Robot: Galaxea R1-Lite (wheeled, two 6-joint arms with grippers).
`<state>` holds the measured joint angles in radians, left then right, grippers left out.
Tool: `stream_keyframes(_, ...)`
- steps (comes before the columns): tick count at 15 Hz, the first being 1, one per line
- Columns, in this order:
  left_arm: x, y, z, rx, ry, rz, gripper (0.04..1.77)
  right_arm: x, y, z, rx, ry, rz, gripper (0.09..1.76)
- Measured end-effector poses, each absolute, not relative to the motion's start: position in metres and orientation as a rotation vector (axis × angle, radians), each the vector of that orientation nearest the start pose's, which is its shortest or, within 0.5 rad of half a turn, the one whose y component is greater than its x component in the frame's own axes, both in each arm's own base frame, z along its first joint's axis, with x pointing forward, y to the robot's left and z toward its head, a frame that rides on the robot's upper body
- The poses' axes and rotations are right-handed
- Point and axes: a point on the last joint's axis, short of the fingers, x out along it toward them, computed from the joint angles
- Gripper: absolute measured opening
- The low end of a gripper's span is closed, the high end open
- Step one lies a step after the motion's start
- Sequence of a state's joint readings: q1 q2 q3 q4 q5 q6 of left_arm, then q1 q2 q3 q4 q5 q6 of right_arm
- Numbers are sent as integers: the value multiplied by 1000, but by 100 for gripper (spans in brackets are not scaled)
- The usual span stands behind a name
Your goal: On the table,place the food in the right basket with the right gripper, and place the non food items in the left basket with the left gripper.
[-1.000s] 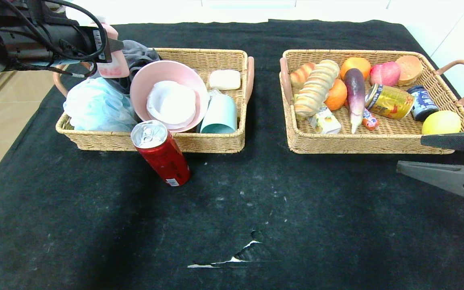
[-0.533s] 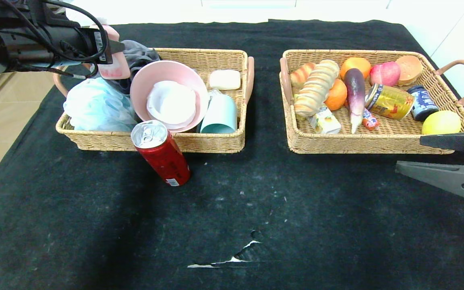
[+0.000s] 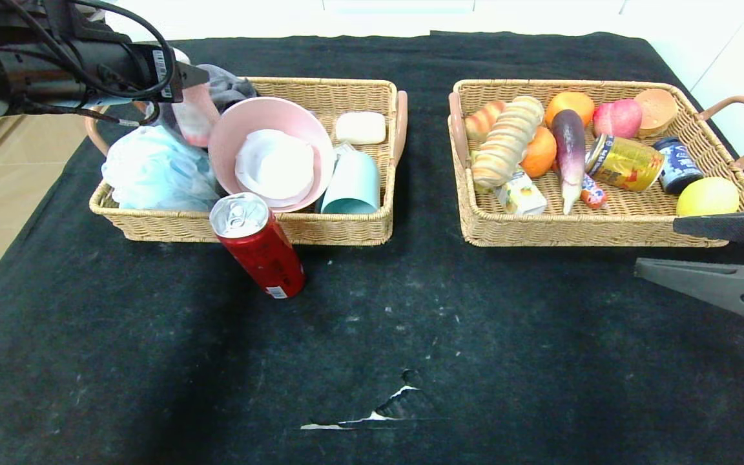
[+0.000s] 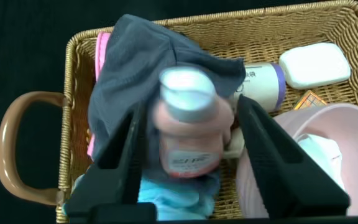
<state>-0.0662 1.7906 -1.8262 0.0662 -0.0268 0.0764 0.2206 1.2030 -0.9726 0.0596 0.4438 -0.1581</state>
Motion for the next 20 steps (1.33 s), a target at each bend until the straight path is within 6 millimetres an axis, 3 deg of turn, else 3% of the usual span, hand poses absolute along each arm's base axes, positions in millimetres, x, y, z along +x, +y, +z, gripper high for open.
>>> stream_keyframes(5,338,-23,371,77,31,-94,139,169,48,284,-118,242,681,171)
stream_keyframes(13,334,-24,372,79,50,-99,160,168,48,285,-119,237,681,171)
stream_keyframes(17,327,-26,375,80,63,-109,164,166,47,313,-131,135,676,171)
stream_keyframes(20,318,-31,380,76,50,-130,167,168,47,293,-122,211,679,171)
